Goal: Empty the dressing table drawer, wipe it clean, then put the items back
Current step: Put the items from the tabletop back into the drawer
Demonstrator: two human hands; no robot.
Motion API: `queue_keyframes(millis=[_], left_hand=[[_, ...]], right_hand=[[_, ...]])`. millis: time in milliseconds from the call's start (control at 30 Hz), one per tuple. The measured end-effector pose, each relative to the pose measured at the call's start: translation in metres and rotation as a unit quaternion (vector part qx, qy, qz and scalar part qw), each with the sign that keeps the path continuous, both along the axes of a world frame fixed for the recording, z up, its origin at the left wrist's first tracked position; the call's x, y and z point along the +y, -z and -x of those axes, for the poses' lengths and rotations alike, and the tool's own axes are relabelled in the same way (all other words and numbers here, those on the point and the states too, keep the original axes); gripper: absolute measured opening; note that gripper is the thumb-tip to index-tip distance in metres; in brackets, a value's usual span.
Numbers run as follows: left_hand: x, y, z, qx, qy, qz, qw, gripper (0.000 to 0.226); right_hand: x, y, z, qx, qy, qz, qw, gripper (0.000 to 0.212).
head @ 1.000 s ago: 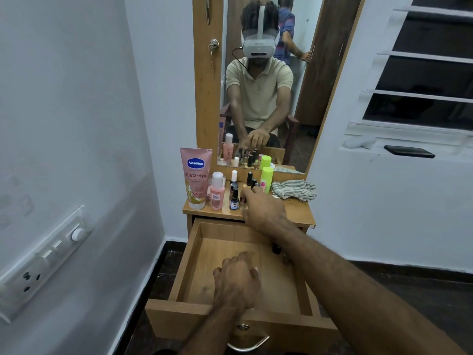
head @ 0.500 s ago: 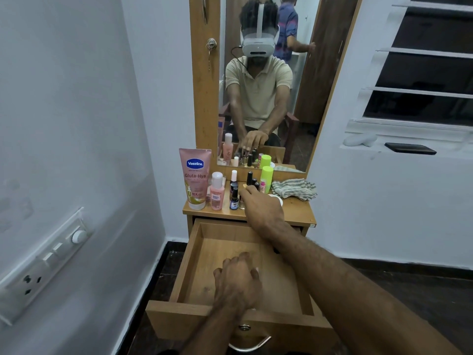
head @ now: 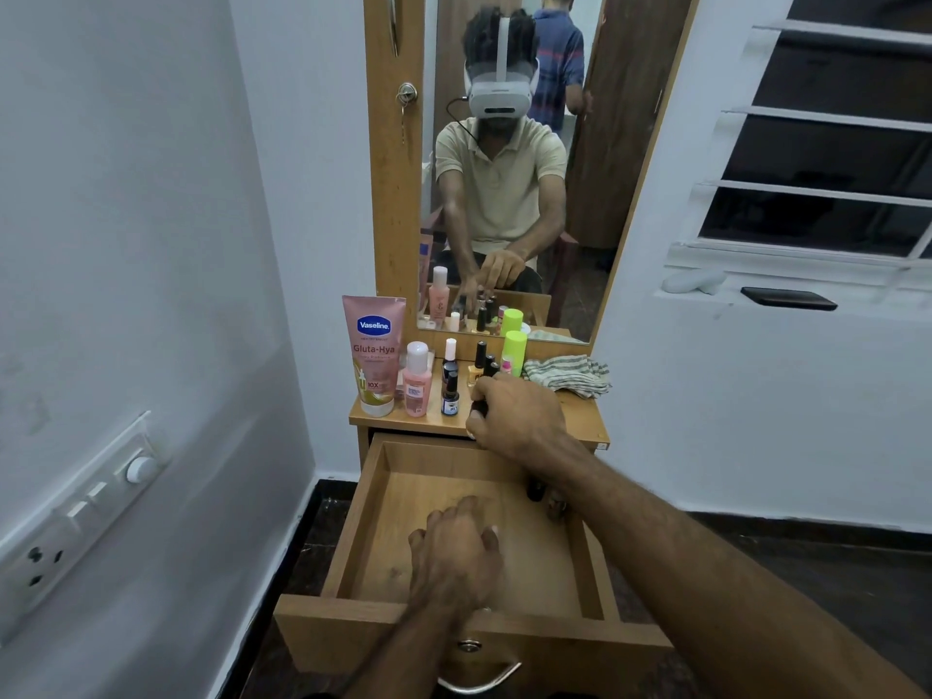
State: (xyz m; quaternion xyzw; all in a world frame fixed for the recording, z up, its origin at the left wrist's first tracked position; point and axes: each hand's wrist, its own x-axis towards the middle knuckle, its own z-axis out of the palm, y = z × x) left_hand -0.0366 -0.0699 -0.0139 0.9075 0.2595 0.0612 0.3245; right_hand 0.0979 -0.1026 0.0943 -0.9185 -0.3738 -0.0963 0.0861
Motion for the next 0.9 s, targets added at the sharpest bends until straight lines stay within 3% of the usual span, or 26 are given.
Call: queue_keyframes(millis=[167,267,400,633,900], left_hand=[[0.002,-0.002,0.001,-0.033,-0.004,0.010,0.999,0.041],[0.001,-0.004,0.001,-0.038,-0.003,0.000,0.999,0.037],[0.001,-0.006,0.003,-0.029,-0.009,-0.031,0.999,0.028],[0.001,-0.005,0.003,0.029,0.018,-0.100,0.994,0.034],[0.001,-0.007,0.001,0.038,0.049,-0.077,0.995,0.040]], right_hand=[[-0.013,-0.006,0.004,0.172,-0.056,0.133,0.974,0.022],[-0.020,-0.003,0.005,0.223,-0.069,0.170,0.957,0.019],[-0.025,0.002,0.005,0.257,-0.081,0.161,0.949,0.020],[-0.034,0.007,0.000,0.277,-0.091,0.161,0.943,0.022],[-0.051,0.009,-0.008,0.290,-0.070,0.154,0.942,0.016]])
